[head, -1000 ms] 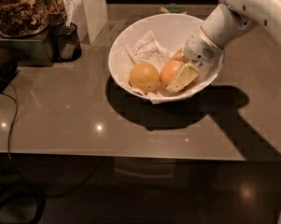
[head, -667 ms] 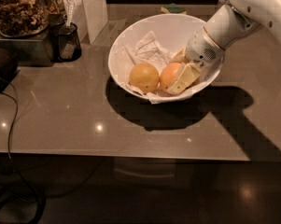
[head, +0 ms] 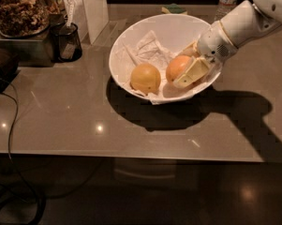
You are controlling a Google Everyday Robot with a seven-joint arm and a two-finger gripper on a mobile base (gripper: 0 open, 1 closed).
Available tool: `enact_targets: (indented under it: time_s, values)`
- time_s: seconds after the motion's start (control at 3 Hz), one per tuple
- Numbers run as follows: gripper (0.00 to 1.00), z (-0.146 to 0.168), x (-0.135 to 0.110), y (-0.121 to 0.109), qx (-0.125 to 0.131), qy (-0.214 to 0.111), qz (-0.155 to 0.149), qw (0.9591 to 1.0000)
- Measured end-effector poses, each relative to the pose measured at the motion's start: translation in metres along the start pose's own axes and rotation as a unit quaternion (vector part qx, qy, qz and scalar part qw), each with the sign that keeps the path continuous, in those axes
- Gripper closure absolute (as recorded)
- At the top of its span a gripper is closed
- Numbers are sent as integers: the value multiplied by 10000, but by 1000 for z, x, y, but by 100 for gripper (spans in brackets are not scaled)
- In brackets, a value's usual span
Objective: Pick orange from white bowl
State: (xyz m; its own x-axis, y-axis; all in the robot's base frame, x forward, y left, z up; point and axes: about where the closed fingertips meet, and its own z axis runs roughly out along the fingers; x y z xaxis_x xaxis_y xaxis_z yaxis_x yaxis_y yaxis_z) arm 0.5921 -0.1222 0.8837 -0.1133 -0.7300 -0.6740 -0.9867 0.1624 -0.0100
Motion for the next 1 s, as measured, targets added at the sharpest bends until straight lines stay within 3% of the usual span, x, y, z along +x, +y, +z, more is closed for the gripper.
enact_targets:
  time_s: [0.33, 0.67, 1.0]
  values:
    - [100, -12, -11, -3, 42, -339, -91, 9994]
    - [100, -33, -21, 3, 136, -482, -255, 9984]
    - [100, -64, -28, 18, 440, -507, -397, 9970]
